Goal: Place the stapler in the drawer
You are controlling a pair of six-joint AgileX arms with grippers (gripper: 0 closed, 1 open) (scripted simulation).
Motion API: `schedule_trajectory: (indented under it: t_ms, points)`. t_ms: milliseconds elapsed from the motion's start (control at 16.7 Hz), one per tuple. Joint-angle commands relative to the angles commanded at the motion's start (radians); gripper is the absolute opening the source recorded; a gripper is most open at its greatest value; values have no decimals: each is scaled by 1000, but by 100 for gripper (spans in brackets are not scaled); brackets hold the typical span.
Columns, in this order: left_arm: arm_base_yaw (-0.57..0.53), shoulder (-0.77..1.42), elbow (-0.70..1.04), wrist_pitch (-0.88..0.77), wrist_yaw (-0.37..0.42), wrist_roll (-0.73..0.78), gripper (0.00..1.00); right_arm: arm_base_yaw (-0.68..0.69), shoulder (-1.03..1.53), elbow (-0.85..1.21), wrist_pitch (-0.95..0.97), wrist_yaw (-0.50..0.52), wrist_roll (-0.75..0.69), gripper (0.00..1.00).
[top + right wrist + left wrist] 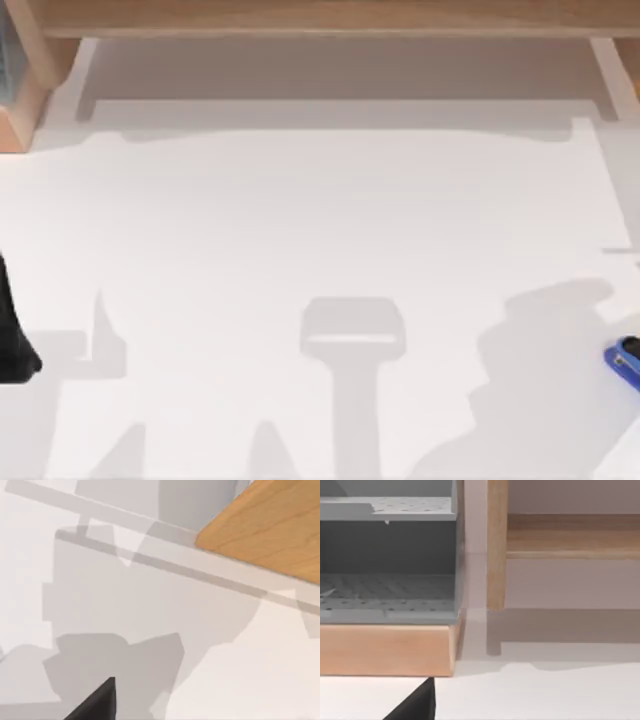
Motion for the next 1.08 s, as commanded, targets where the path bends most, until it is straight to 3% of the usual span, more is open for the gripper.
schedule_trajectory:
  t_ms: [240,480,1080]
  points:
    - [0,0,0,0,0,0,100,240,16,64,-325,80,23,100]
    - [0,0,0,0,0,0,100,383,40,90,-499,103,7,100]
    - [0,0,0,0,0,0,100,402,64,64,-480,101,0,100]
